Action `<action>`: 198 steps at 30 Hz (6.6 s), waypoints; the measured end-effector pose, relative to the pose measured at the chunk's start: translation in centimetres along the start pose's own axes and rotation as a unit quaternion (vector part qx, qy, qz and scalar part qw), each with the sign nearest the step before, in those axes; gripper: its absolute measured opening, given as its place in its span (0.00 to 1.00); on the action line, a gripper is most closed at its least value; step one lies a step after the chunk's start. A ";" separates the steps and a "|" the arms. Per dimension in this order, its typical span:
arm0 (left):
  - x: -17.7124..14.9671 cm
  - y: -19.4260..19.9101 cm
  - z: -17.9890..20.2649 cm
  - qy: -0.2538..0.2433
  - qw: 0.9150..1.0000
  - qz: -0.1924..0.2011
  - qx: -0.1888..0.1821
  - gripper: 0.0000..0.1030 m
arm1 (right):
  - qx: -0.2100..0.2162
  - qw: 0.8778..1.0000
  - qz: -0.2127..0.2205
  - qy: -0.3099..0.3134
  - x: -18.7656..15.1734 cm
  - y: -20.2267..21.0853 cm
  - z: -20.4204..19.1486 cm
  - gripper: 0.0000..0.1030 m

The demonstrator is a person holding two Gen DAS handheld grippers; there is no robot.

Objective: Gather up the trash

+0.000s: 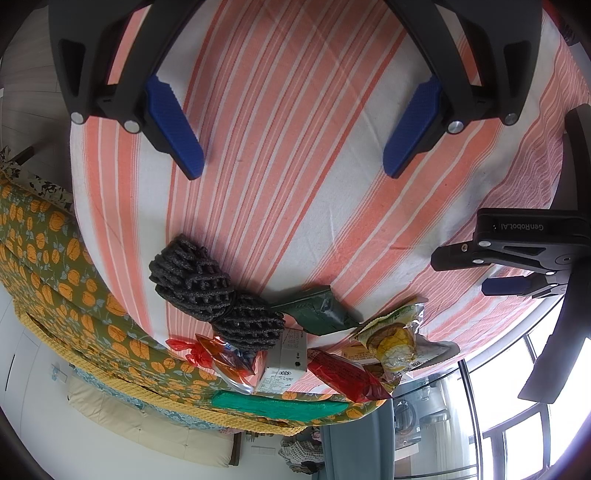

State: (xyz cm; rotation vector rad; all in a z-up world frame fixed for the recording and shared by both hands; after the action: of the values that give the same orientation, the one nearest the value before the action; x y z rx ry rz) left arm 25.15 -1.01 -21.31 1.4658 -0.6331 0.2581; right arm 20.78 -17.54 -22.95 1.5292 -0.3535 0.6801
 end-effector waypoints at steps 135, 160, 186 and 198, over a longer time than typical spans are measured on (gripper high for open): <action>-2.5 4.2 2.1 -0.103 0.986 -0.023 -0.128 0.73 | 0.106 0.991 -0.075 -0.001 3.7 0.6 4.9 0.44; -2.2 7.5 3.4 -0.073 0.989 0.030 -0.124 0.35 | 0.129 0.990 -0.058 -0.027 0.2 4.8 4.7 0.35; -5.5 2.1 42.8 -0.215 0.927 -0.085 -0.295 0.35 | -0.028 0.953 -0.047 -0.298 -16.4 6.9 33.0 0.36; -5.3 -6.9 46.7 -0.198 0.941 -0.113 -0.252 0.69 | -0.022 0.931 -0.037 -0.362 -18.7 5.3 36.7 0.70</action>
State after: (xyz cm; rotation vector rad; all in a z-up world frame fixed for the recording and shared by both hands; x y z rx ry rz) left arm 13.34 -46.01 -30.88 1.0787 -0.7754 -0.3691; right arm 10.48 -57.34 -28.69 1.7017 -0.8514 0.0173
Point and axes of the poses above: each gripper's, at about its wrist camera, not at the fingertips, and y roughly against the way its jaws point, z to its right, x to its top, the point moved 7 cm from there along -y, roughly the way its jaws point, and after that the axes turned 2 degrees about -z, right-handed, at the moved point
